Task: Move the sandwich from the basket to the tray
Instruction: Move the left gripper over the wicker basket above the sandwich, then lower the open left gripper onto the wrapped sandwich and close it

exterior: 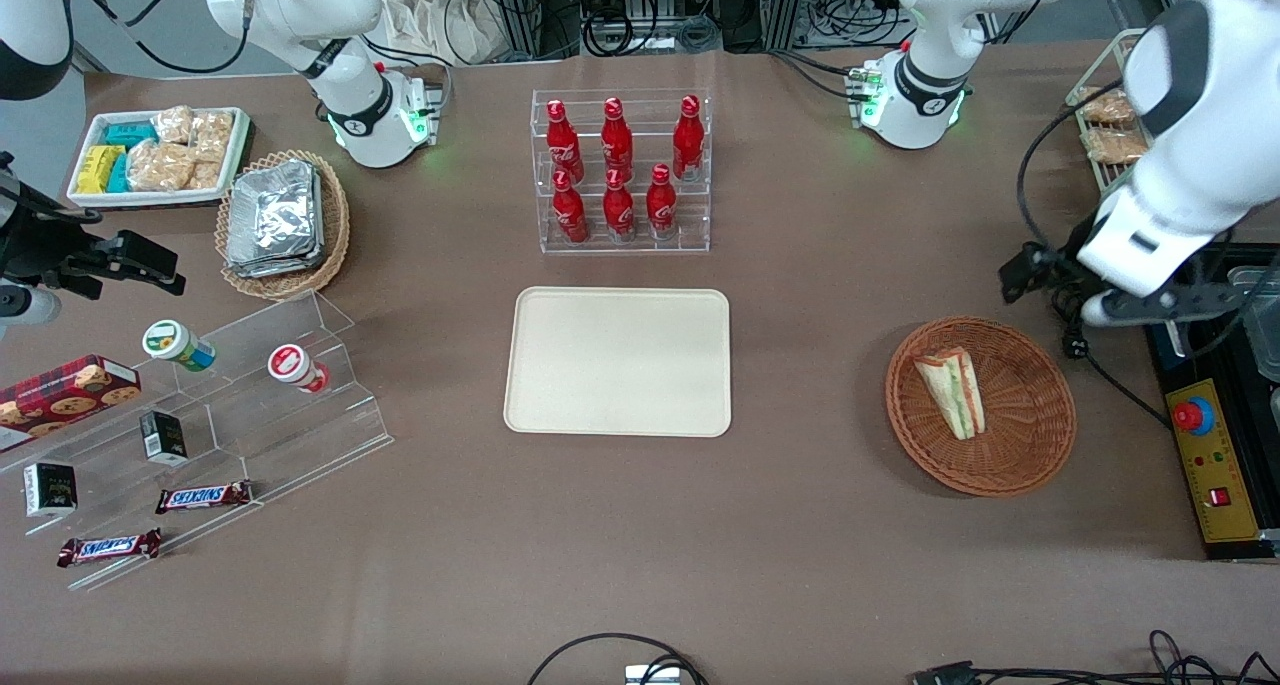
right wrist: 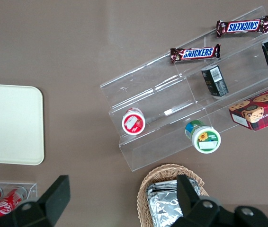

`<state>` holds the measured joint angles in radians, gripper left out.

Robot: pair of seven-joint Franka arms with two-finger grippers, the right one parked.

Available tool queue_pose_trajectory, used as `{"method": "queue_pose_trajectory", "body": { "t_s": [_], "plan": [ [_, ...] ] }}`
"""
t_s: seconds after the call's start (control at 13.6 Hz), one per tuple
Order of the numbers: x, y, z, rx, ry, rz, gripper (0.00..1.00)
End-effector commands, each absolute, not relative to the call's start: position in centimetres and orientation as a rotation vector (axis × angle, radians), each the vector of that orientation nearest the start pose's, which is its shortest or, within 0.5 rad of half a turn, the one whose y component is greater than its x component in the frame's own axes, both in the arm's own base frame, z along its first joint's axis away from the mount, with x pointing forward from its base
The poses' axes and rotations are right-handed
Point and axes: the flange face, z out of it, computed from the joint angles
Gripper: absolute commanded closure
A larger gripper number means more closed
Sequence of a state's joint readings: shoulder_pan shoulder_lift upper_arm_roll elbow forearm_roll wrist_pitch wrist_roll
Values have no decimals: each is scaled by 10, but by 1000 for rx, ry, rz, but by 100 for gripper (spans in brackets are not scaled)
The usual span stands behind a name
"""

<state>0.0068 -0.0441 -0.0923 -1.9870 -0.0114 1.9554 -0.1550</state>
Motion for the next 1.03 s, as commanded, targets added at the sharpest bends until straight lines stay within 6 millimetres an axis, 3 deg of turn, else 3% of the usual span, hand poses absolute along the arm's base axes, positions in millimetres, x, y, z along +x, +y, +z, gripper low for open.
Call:
{"method": "queue_pose_trajectory", "body": {
  "t_s": [0.0, 0.15, 0.44, 0.96],
  "plan": [
    [536, -49, 415, -3152, -193, -43, 0],
    [547, -52, 362, -3153, -195, 16, 0],
    [555, -52, 296, -3153, -233, 78, 0],
    [559, -56, 252, -3159, -248, 53, 0]
  ]
}}
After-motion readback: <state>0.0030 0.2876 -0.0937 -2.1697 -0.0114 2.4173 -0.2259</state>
